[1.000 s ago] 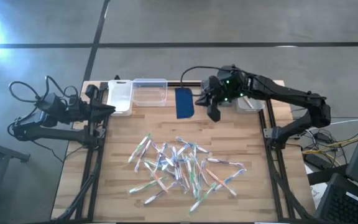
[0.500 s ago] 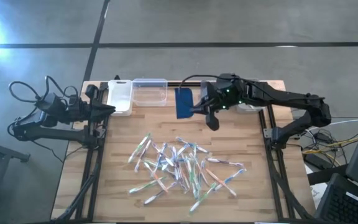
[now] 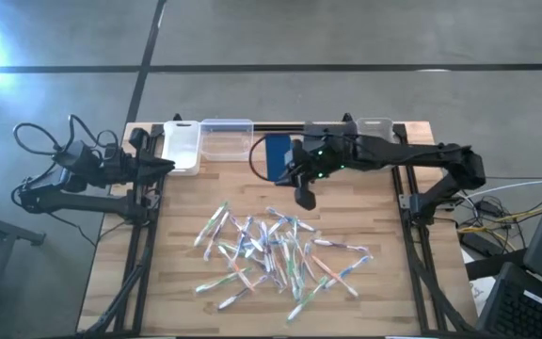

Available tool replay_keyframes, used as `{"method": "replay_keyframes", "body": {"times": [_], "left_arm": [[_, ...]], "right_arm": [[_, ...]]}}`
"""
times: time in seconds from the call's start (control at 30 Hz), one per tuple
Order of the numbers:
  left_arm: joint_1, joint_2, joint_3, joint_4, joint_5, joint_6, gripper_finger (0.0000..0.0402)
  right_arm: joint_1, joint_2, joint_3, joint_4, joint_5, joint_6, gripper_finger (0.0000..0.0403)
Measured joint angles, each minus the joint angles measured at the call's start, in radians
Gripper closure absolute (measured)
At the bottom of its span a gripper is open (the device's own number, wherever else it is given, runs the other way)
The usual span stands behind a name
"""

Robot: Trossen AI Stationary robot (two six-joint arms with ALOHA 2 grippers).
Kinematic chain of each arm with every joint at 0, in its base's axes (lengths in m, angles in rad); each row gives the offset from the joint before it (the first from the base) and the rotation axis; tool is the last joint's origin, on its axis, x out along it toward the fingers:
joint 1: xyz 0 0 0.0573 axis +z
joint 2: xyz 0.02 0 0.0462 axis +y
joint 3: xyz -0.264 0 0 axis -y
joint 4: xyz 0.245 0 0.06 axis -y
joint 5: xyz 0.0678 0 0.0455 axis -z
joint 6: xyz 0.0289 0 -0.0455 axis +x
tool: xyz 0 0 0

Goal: Pick & Place Toothbrushes
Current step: Put the green toothbrush into the transparent bin

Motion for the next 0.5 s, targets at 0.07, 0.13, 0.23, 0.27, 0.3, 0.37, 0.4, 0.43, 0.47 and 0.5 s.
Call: {"method": "replay_keyframes", "body": {"times": [0.07,0.13,0.23,0.27,0.3,0.37,0.4,0.43,0.47,0.5], "left_arm": [[0.0,0.0,0.0,0.0,0.0,0.0,0.036],[0.0,0.0,0.0,0.0,0.0,0.0,0.036],[0.0,0.0,0.0,0.0,0.0,0.0,0.036],[0.0,0.0,0.0,0.0,0.0,0.0,0.036],[0.0,0.0,0.0,0.0,0.0,0.0,0.036],[0.0,0.0,0.0,0.0,0.0,0.0,0.036],[0.0,0.0,0.0,0.0,0.0,0.0,0.036],[0.0,0.0,0.0,0.0,0.0,0.0,0.036],[0.0,0.0,0.0,0.0,0.0,0.0,0.036],[0.0,0.0,0.0,0.0,0.0,0.0,0.036]], "right_arm": [[0.012,0.013,0.0,0.01,0.001,-0.004,0.0394],[0.027,0.024,0.0,0.024,0.011,0.002,0.0394],[0.052,0.036,0.0,0.019,0.044,0.019,0.0394],[0.059,0.036,0.0,0.012,0.057,0.021,0.0394],[0.069,0.036,0.0,0.007,0.061,0.023,0.0394],[0.092,0.035,0.0,0.01,0.088,0.046,0.0394],[0.103,0.031,0.0,0.008,0.099,0.072,0.0394],[0.114,0.029,0.0,0.005,0.106,0.102,0.0394],[0.124,0.027,0.0,0.007,0.107,0.13,0.0394],[0.134,0.025,0.0,0.007,0.109,0.152,0.0394]]}}
